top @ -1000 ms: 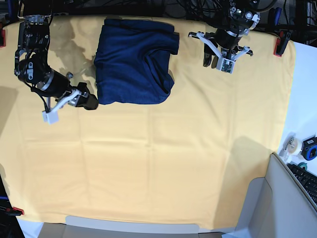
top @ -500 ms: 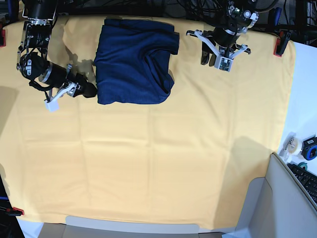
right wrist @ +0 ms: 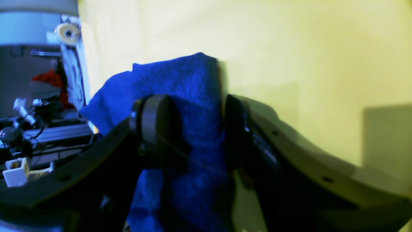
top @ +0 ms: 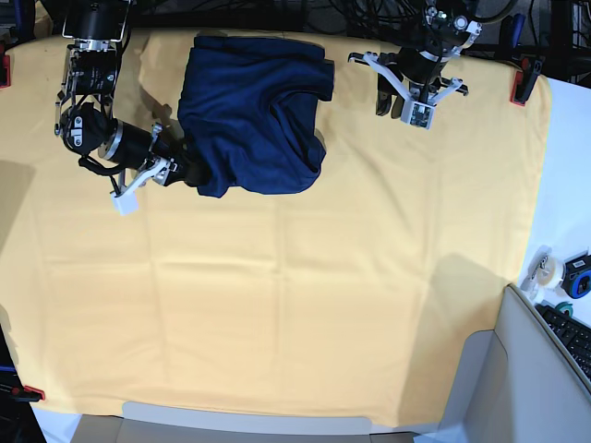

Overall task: Fold the T-shirt properly
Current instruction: 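Grasp opposite sides of the folded shirt with both grippers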

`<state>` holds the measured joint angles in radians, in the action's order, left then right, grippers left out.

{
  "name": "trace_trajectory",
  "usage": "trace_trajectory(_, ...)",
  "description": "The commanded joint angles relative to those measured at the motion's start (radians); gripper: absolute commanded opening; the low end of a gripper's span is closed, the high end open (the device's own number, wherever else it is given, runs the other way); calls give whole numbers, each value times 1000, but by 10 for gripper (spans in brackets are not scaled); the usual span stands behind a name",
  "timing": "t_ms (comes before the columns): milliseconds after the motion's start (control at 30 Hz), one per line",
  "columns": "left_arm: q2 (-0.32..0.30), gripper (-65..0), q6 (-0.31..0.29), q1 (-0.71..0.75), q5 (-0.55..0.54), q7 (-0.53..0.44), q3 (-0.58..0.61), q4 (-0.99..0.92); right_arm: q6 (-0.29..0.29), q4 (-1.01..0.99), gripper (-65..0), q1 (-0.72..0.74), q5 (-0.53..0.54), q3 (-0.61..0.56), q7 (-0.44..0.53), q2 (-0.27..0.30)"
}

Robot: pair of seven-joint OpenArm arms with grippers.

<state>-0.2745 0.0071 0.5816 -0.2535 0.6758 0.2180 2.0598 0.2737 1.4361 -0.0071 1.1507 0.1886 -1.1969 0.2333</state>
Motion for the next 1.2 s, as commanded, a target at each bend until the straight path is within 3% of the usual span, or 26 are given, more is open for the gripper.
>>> trace_trajectory(0,-2,-499,0,5,-2,-23,-1,19,8,18,-372,14,22,4,4,11)
trace_trajectory(467,-2,-456,0,2,-2,-23,-6,15,6,90,-370,-1,22,5,4,10)
trace_trajectory(600,-2,-427,0,2,-2,-23,-2,15,6,90,-370,-4,16,2,4,-22)
trace_trajectory(967,-2,-423,0,5,-2,-20,-1,14,6,88,-372,-1,15,-70,4,-27)
trace_trajectory(1033,-2,-422,0,5,-2,15,1,14,6,88,-375,-4,10,-70,4,-24)
trace_trajectory(1100,-2,-419,-2,5,-4,69,1,14,6,88,-410,-6,-10,-71,4,-22)
trace_trajectory(1167,-1,-402,-2,5,-7,118,2,14,6,88,-495,-6,-34,-71,4,-25)
